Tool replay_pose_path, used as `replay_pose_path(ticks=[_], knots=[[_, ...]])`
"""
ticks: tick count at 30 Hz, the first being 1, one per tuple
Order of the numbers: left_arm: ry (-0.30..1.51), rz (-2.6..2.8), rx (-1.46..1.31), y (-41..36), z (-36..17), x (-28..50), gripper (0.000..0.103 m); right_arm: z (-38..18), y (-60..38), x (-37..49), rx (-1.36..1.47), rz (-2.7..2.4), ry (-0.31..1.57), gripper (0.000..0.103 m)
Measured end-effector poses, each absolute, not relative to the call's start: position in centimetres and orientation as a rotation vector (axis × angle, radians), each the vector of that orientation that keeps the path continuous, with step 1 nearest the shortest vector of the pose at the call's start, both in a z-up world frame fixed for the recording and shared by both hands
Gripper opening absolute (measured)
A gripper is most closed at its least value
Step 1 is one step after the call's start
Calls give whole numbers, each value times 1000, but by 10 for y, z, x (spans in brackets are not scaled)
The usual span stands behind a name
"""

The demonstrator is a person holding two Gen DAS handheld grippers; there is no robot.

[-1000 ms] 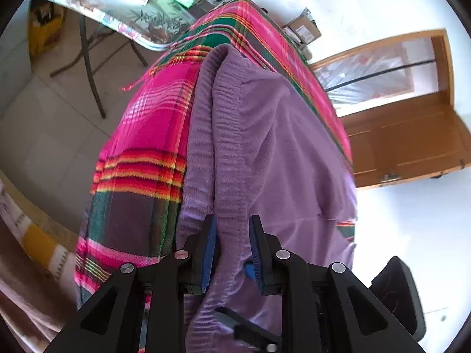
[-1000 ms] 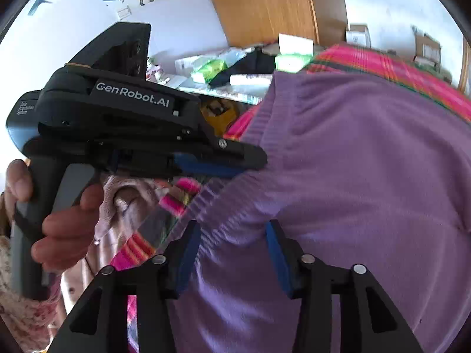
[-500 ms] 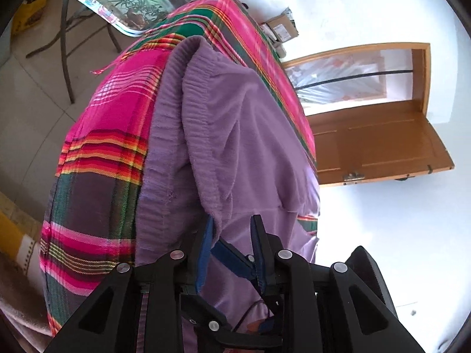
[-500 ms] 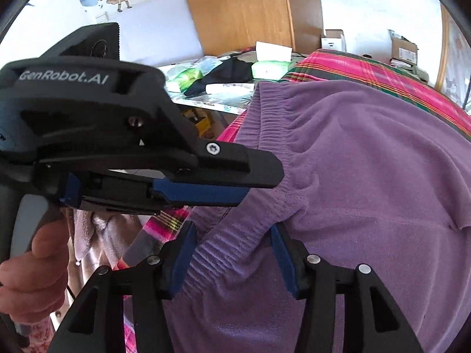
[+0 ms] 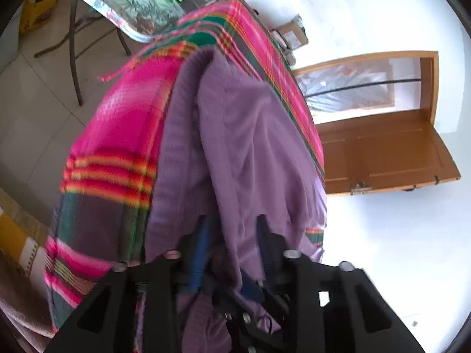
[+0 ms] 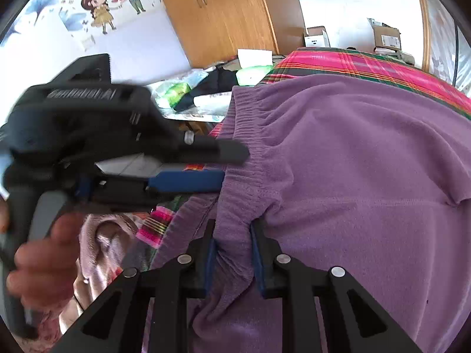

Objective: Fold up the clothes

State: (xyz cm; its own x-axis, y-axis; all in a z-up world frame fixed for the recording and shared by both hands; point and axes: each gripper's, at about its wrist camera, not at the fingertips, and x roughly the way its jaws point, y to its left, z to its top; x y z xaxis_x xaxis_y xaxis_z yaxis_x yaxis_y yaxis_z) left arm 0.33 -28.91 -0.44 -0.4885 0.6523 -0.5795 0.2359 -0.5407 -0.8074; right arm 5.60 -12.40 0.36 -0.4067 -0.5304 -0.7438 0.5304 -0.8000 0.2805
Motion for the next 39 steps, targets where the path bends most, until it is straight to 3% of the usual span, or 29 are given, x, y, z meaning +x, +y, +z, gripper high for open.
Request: replay_pose_path(ticks=[11, 13, 14, 15, 33, 39], knots=[[-1375, 1974, -1473, -289, -19, -39, 37, 10, -133, 61, 1088, -2181, 35, 21], [-1370, 1993, -1446, -292, -17, -40, 25, 9, -137, 59, 1094, -2180, 52, 21], [-1358, 2015, -1440, -293, -15, -41, 13, 8, -139, 58, 1098, -2177, 60, 21], [-1344, 2039, -1434, -295, -13, -41, 9, 8, -142, 57, 1102, -2177, 73, 21], [-1365, 2161, -1417, -326, -18, -43, 6, 1, -186, 47, 1138, -2198, 229, 20], [-1339, 2180, -1434, -325, -16, -39, 9, 1, -189, 55, 1121, -2216, 307, 28]])
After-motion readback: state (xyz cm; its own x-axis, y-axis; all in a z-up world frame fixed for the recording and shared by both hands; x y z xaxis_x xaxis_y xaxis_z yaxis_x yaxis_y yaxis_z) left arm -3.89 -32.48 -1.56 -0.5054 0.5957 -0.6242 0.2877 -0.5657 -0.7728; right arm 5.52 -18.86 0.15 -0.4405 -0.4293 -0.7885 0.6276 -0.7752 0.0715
